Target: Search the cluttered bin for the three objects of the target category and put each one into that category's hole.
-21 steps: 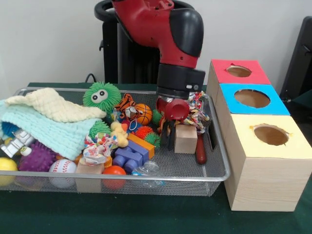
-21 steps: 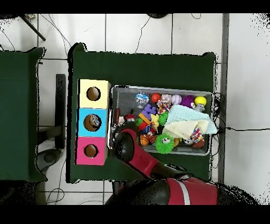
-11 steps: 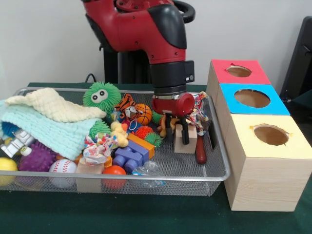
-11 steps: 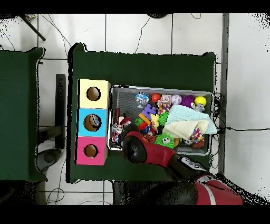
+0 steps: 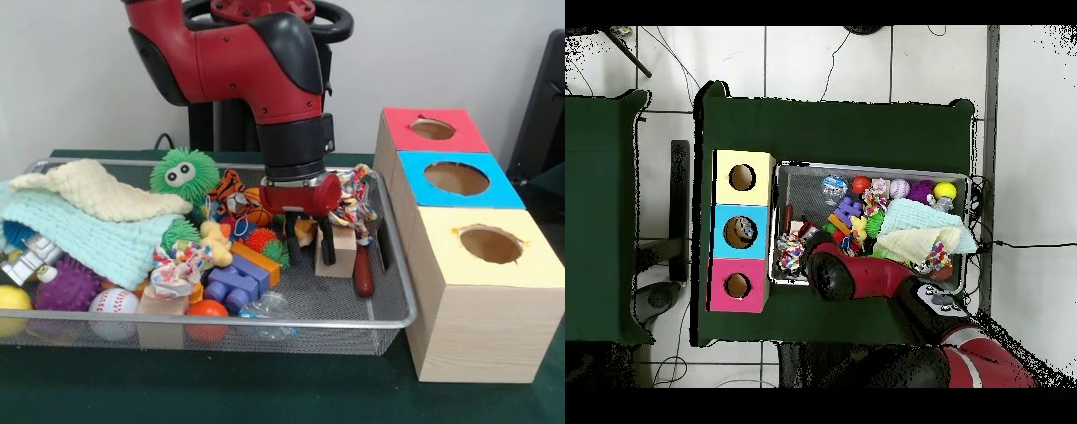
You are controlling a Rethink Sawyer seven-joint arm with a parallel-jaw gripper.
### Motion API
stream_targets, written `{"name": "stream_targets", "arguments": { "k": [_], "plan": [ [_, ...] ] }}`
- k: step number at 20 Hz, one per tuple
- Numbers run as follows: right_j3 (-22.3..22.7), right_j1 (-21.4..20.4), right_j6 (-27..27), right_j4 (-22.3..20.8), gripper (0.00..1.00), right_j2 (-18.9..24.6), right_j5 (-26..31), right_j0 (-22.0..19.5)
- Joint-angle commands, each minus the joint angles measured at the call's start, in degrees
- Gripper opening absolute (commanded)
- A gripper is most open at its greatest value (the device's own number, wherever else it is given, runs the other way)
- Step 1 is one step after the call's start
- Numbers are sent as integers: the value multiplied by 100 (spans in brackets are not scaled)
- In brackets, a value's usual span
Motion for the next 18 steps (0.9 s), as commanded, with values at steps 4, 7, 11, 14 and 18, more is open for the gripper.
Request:
{"name": "stream_targets", "arguments": {
  "k": [4,7,11,14,18],
  "plan": [
    [-696,-240,-465,-392,100,239,1129,105],
    [-681,-334,-443,-395,100,216,1238,188],
    [-674,-635,-317,-130,100,-359,1857,621],
    [-636,-800,-328,-149,100,-370,2040,646],
    [-797,-733,-137,-335,100,-257,1321,594]
  ]
}}
